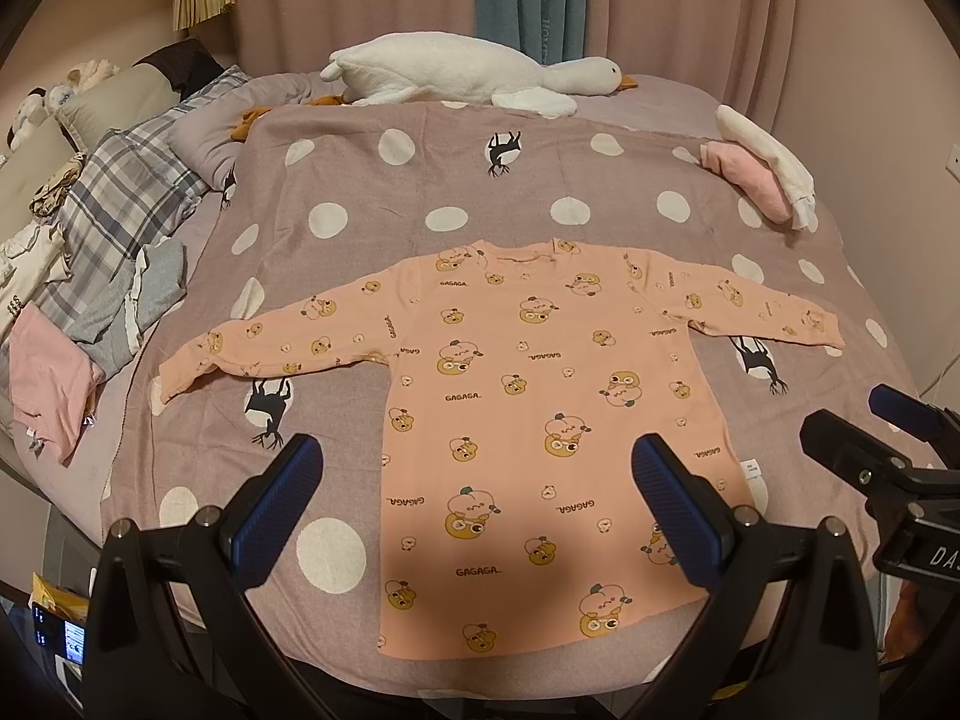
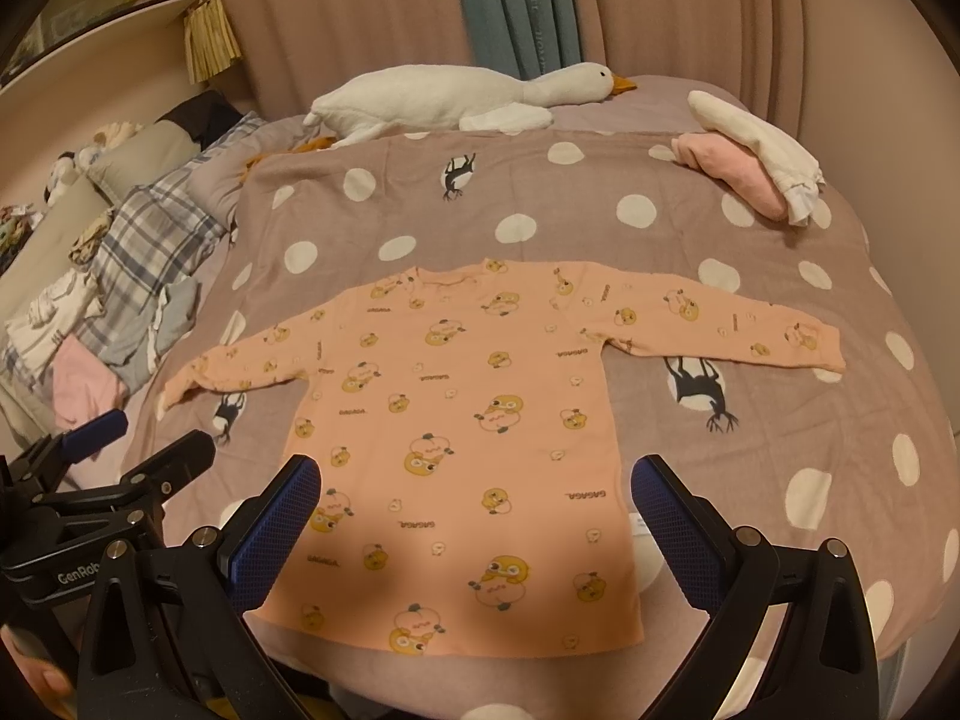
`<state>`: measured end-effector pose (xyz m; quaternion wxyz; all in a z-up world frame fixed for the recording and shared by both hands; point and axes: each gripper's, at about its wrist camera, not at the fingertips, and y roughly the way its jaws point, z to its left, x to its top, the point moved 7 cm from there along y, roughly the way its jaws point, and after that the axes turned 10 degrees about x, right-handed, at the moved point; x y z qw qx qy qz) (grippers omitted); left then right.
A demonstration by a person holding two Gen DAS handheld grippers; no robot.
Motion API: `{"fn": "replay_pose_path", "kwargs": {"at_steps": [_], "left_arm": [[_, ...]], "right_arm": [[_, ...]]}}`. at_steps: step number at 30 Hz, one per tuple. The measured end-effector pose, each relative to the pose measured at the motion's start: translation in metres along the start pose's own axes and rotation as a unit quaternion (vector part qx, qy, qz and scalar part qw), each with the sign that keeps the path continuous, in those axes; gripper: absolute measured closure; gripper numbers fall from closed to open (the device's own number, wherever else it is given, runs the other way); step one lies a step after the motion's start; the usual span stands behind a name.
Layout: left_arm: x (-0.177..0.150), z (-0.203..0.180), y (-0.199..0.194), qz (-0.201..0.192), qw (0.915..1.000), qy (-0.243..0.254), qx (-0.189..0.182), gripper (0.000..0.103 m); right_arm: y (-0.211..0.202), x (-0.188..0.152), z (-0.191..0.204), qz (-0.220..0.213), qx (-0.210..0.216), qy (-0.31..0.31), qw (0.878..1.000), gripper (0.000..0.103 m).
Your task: Fold small clothes
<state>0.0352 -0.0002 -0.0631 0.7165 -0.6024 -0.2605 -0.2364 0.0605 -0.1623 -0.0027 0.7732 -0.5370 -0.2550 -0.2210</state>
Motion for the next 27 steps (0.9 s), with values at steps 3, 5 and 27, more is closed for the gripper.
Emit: {"fn": "replay_pose_path", "kwargs": {"at_steps": [3, 5, 27], "left_arm": [[-0.002, -0.004, 0.003, 0.004, 0.9999, 0.001, -0.014, 0.0], [-0.002, -0.006, 0.008, 0.007, 0.9997, -0.003, -0.025, 0.0], [0.001, -0.016, 0.122, 0.094, 0.9423, -0.171, -0.272, 0.0]], "right_arm": [[0.001, 0.0, -0.001, -0.001, 0.002, 0.003, 1.0, 0.001], [0.003, -0.002, 0.004, -0.007, 0.018, 0.013, 1.0, 0.001], [0.059, -0.032, -0.244, -0.129, 0.105, 0.376, 0.912, 0.001]]}}
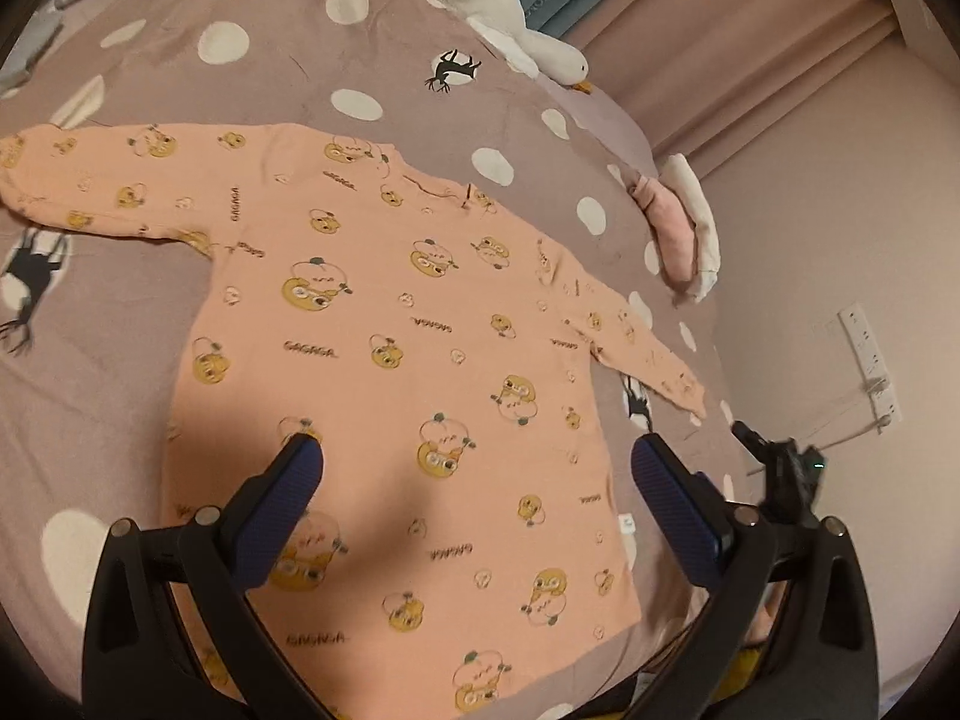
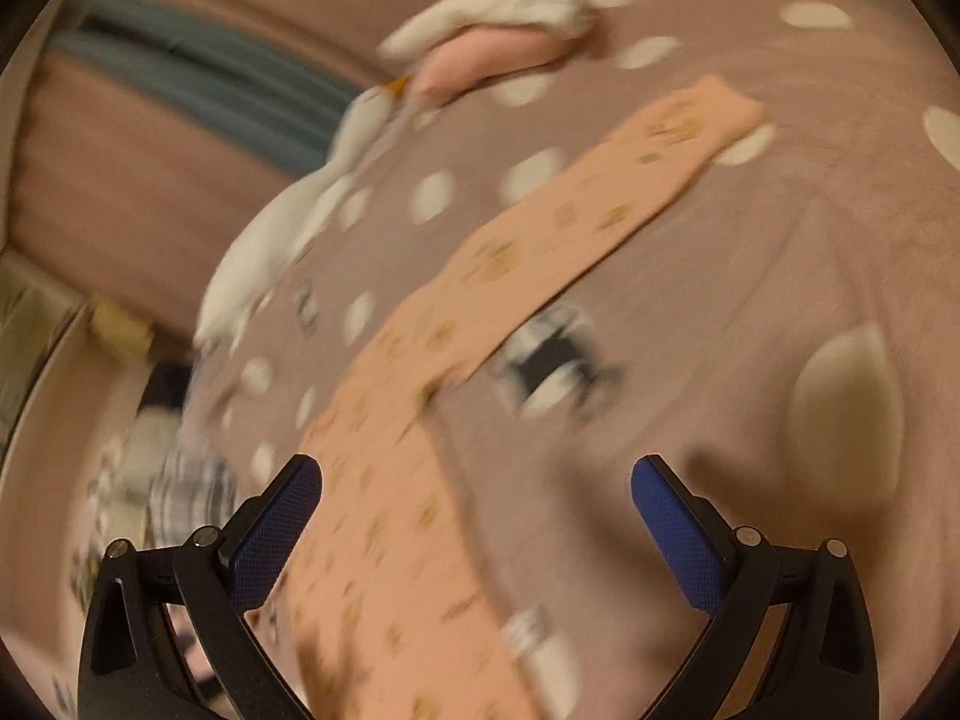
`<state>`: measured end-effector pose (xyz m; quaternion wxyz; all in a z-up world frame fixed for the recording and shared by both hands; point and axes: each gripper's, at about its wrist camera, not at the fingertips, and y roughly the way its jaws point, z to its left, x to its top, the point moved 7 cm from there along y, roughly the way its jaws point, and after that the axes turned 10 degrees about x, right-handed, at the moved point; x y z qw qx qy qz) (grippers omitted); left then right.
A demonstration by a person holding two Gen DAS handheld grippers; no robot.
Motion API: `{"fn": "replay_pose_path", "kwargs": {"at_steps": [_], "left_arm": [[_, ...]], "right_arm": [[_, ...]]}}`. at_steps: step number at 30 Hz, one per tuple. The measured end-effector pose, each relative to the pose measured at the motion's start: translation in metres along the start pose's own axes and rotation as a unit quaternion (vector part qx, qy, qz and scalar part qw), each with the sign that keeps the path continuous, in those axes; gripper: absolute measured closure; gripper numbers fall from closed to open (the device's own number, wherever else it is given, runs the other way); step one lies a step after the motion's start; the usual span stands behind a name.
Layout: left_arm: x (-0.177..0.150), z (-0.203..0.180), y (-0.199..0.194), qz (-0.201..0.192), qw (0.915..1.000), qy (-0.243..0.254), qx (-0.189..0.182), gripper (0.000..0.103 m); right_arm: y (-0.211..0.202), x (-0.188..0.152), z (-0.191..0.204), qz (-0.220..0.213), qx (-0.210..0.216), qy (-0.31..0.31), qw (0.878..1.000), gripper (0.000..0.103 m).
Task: Fold small clothes
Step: 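Grasp the peach shirt's sleeve cuff with the right gripper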
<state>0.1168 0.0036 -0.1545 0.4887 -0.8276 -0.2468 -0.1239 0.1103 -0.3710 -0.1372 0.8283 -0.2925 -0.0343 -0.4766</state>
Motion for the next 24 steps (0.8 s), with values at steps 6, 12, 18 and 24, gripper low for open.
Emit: {"fn": "replay_pose_path", "kwargs": {"at_steps": [6, 12, 18, 24], "left_arm": [[0.018, 0.003, 0.024, 0.004, 0.9999, 0.011, 0.005, 0.0], [0.03, 0.001, 0.05, 0.023, 0.9991, 0.028, 0.02, 0.0], [0.037, 0.006, 0.067, 0.037, 0.9989, 0.011, 0.027, 0.0], [0.034, 0.013, 0.064, 0.039, 0.998, 0.01, 0.048, 0.0]], "right_arm": [[0.018, 0.068, -0.048, -0.054, -0.068, 0.025, 0.996, 0.001], [0.028, 0.12, -0.08, -0.115, -0.043, 0.069, 0.99, 0.001], [0.037, 0.137, -0.088, -0.145, -0.034, 0.076, 0.986, 0.001], [0.055, 0.144, -0.097, -0.112, -0.083, 0.052, 0.989, 0.076]]}}
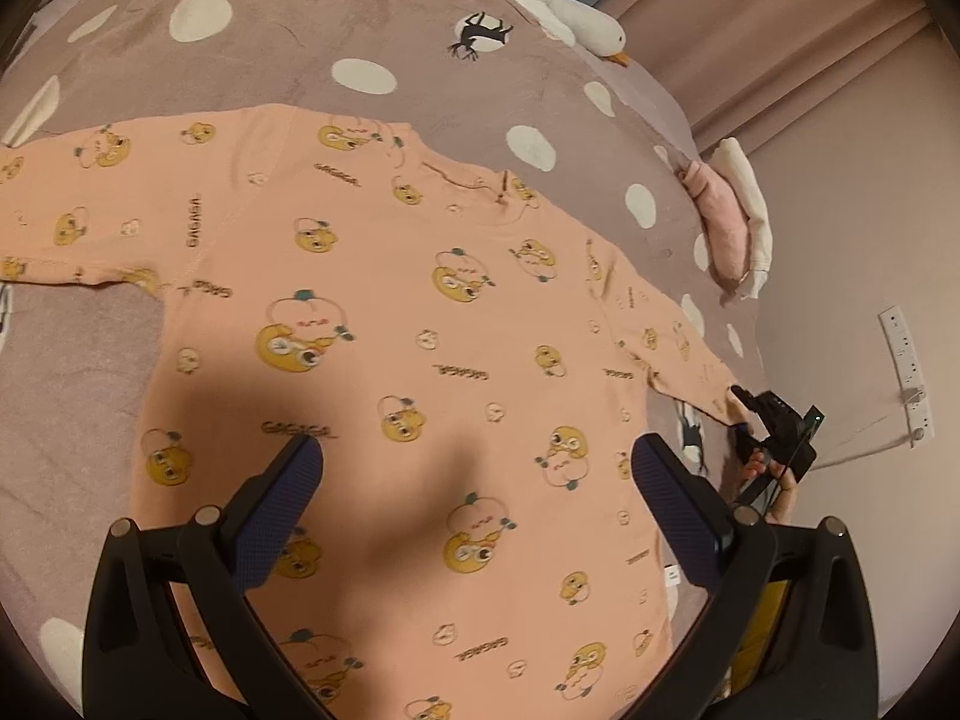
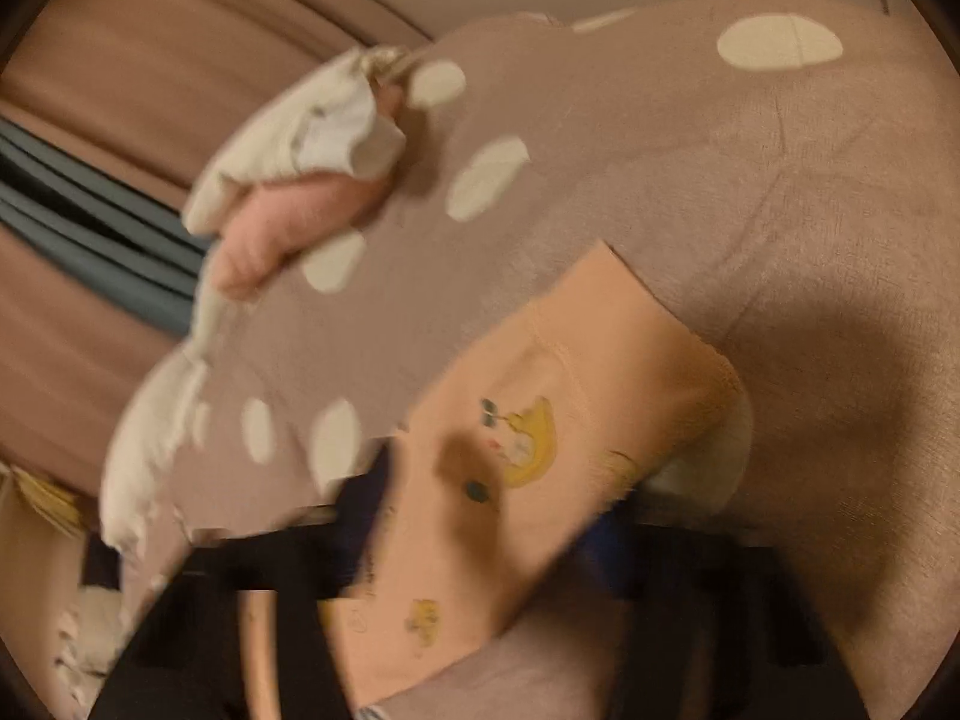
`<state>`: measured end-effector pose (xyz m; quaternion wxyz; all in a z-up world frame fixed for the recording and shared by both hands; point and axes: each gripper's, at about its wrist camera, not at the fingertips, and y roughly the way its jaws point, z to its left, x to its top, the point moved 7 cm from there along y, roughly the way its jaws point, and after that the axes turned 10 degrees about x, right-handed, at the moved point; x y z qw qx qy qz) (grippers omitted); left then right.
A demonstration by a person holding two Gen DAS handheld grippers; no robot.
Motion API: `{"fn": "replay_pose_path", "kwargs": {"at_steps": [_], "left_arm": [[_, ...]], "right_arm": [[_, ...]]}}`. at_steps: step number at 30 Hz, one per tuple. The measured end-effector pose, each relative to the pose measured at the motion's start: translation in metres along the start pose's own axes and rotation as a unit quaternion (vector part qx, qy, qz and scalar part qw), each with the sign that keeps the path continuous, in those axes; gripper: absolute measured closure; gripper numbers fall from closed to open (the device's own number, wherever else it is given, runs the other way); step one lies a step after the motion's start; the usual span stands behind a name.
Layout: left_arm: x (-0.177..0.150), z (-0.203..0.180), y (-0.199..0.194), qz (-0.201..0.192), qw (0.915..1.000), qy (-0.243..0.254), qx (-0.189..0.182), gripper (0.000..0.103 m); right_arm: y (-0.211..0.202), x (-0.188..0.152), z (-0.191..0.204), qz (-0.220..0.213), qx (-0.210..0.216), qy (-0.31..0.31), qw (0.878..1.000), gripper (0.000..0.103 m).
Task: Fold small clothes
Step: 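Grasp the peach shirt's sleeve cuff with the right gripper, then fold the held sleeve across the shirt body with the right gripper, release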
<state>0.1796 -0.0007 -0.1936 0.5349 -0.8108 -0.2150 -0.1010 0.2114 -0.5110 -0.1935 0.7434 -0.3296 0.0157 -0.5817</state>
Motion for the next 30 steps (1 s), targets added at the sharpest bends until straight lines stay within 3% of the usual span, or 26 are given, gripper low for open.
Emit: {"fn": "replay_pose_path", "kwargs": {"at_steps": [1, 4, 11, 14, 16, 22, 24, 25, 30], "left_arm": [[0.0, 0.003, -0.003, -0.003, 1.0, 0.001, 0.004, 0.0], [-0.001, 0.008, -0.009, -0.011, 0.9998, 0.0, 0.013, 0.0], [-0.006, 0.013, -0.033, -0.032, 0.9994, 0.002, 0.014, 0.0], [-0.008, 0.021, -0.044, -0.043, 0.9988, 0.001, 0.025, 0.0], [-0.009, 0.03, -0.052, -0.052, 0.9983, -0.004, 0.027, 0.0], [-0.005, 0.063, -0.075, -0.074, 0.9964, -0.021, 0.037, 0.0], [-0.004, 0.074, -0.082, -0.082, 0.9954, -0.028, 0.041, 0.0], [-0.004, 0.082, -0.086, -0.085, 0.9949, -0.034, 0.041, 0.0], [-0.006, 0.119, -0.095, -0.092, 0.9921, -0.07, 0.048, 0.0]], "right_arm": [[0.001, 0.0, -0.003, 0.005, 0.005, 0.007, 1.0, 0.088], [-0.005, -0.007, -0.004, 0.015, 0.018, 0.003, 1.0, 0.098], [-0.033, -0.021, 0.061, 0.005, 0.038, -0.11, 0.993, 0.098], [-0.04, -0.031, 0.111, 0.013, 0.028, -0.194, 0.981, 0.098], [-0.042, -0.045, 0.151, 0.02, 0.02, -0.264, 0.964, 0.098], [-0.02, -0.131, 0.269, 0.057, -0.006, -0.466, 0.883, 0.098], [-0.007, -0.172, 0.296, 0.069, -0.017, -0.523, 0.849, 0.098], [0.001, -0.196, 0.305, 0.076, -0.026, -0.556, 0.827, 0.098], [0.052, -0.332, 0.31, 0.116, -0.084, -0.712, 0.687, 0.098]]}}
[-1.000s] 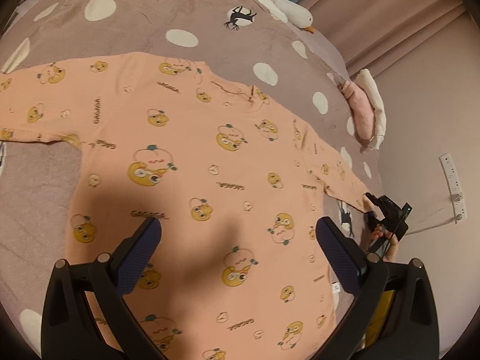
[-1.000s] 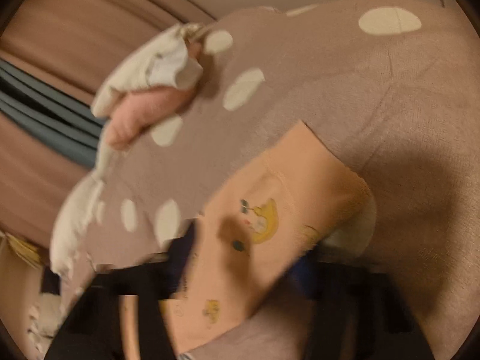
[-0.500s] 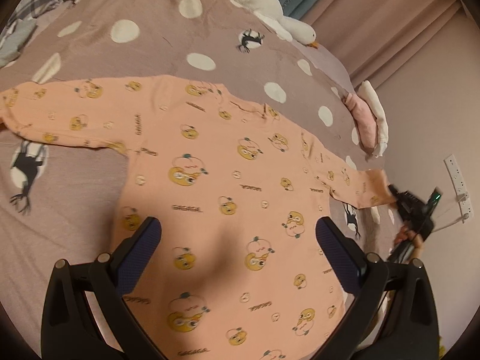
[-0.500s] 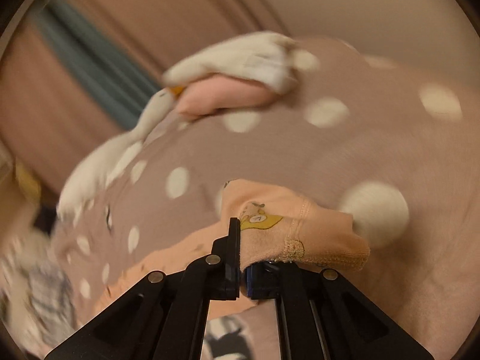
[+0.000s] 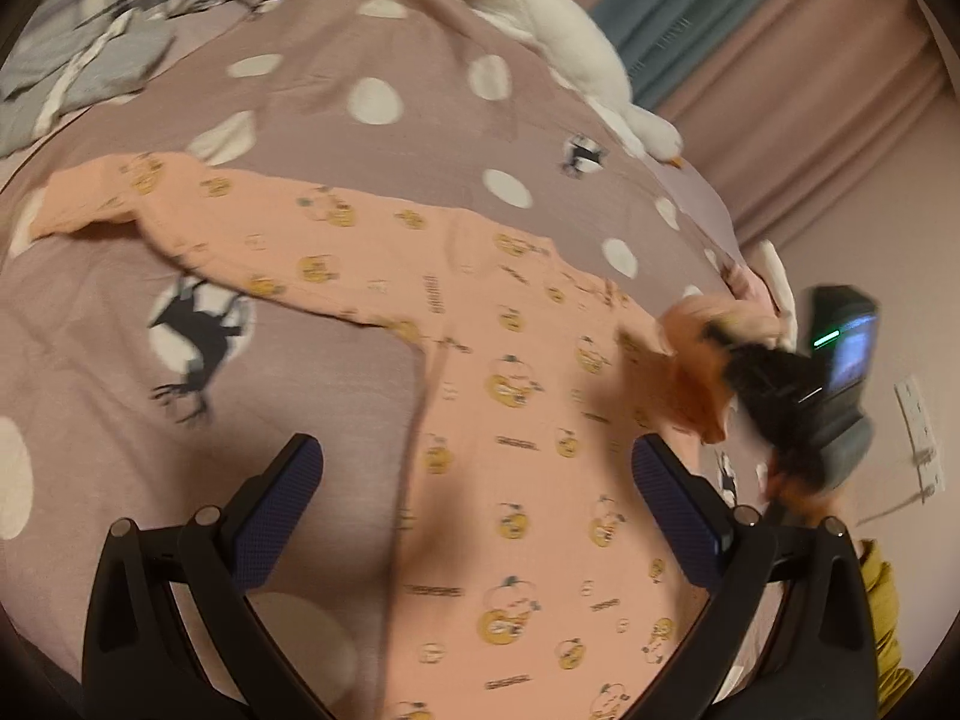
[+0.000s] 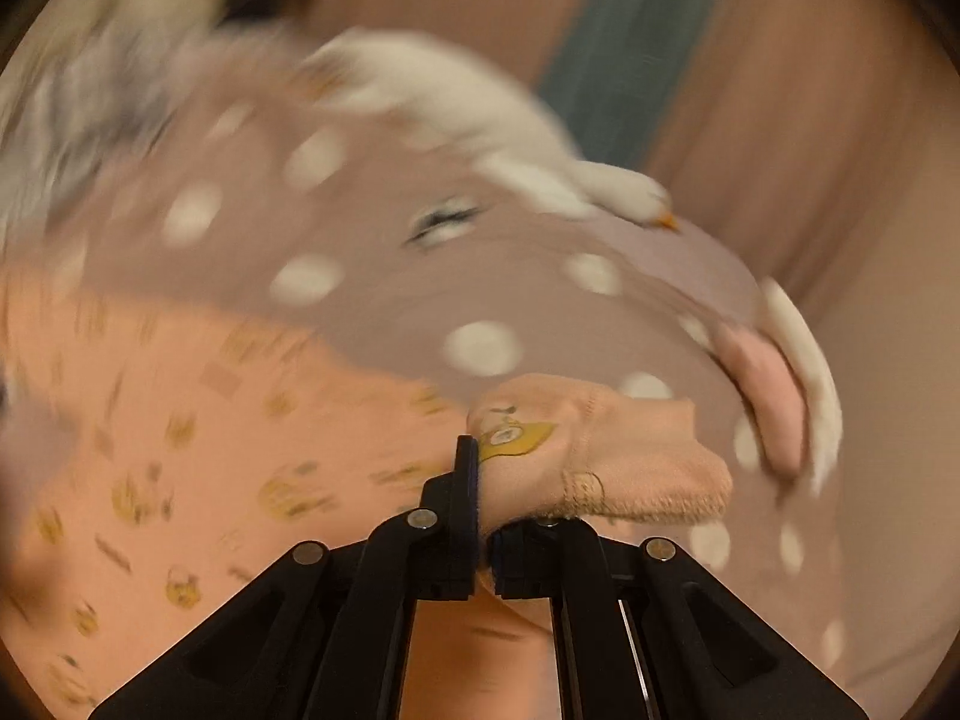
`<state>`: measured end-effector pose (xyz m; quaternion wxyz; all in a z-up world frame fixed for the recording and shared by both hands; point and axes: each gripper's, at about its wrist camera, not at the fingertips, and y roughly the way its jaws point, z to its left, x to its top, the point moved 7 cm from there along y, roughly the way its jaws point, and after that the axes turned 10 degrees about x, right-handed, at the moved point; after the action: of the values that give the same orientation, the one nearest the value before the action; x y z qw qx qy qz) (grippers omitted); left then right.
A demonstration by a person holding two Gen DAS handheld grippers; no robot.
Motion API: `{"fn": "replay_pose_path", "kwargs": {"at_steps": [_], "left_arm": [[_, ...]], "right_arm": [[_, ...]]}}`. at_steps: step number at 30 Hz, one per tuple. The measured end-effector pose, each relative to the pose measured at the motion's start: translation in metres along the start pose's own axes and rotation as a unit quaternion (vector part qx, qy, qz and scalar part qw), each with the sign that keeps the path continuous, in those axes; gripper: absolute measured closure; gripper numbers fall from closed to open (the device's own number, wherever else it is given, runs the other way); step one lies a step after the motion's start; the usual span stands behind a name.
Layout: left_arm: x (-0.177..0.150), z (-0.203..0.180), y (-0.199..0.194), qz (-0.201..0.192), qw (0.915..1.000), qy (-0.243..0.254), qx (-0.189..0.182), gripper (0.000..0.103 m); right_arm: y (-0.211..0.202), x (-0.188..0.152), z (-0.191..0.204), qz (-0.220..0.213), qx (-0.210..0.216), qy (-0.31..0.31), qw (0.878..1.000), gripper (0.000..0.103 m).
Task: Fold small clothes
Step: 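Fold the held sleeve across the shirt body with the right gripper, release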
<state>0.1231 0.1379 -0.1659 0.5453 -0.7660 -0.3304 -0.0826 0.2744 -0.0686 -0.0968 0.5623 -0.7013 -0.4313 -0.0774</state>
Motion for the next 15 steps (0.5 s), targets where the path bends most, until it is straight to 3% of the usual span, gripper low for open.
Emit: {"fn": "replay_pose_path", "kwargs": {"at_steps": [2, 5, 8, 9, 11, 12, 15], "left_arm": [[0.001, 0.015, 0.0, -0.001, 0.9999, -0.008, 0.011, 0.0], [0.001, 0.033, 0.0, -0.002, 0.9995, -0.018, 0.025, 0.0], [0.003, 0.044, 0.001, -0.002, 0.9993, -0.03, 0.023, 0.0], [0.003, 0.046, 0.002, -0.002, 0.9992, -0.033, 0.022, 0.0], [0.002, 0.045, 0.005, 0.002, 0.9992, -0.039, 0.012, 0.0], [0.002, 0.043, 0.006, 0.005, 0.9992, -0.04, 0.006, 0.0], [0.0, 0.026, 0.013, 0.021, 0.998, -0.047, -0.038, 0.0]], "right_arm": [[0.023, -0.006, 0.05, 0.024, -0.029, -0.091, 0.995, 0.098], [0.047, -0.026, 0.115, 0.051, -0.055, -0.227, 0.971, 0.098], [0.045, -0.037, 0.143, 0.052, -0.047, -0.29, 0.955, 0.093], [0.041, -0.037, 0.144, 0.045, -0.053, -0.294, 0.953, 0.092], [0.028, -0.038, 0.134, 0.031, -0.041, -0.276, 0.96, 0.07], [0.02, -0.038, 0.128, 0.022, -0.035, -0.26, 0.965, 0.055], [-0.005, -0.041, 0.092, 0.009, 0.007, -0.158, 0.987, 0.053]]}}
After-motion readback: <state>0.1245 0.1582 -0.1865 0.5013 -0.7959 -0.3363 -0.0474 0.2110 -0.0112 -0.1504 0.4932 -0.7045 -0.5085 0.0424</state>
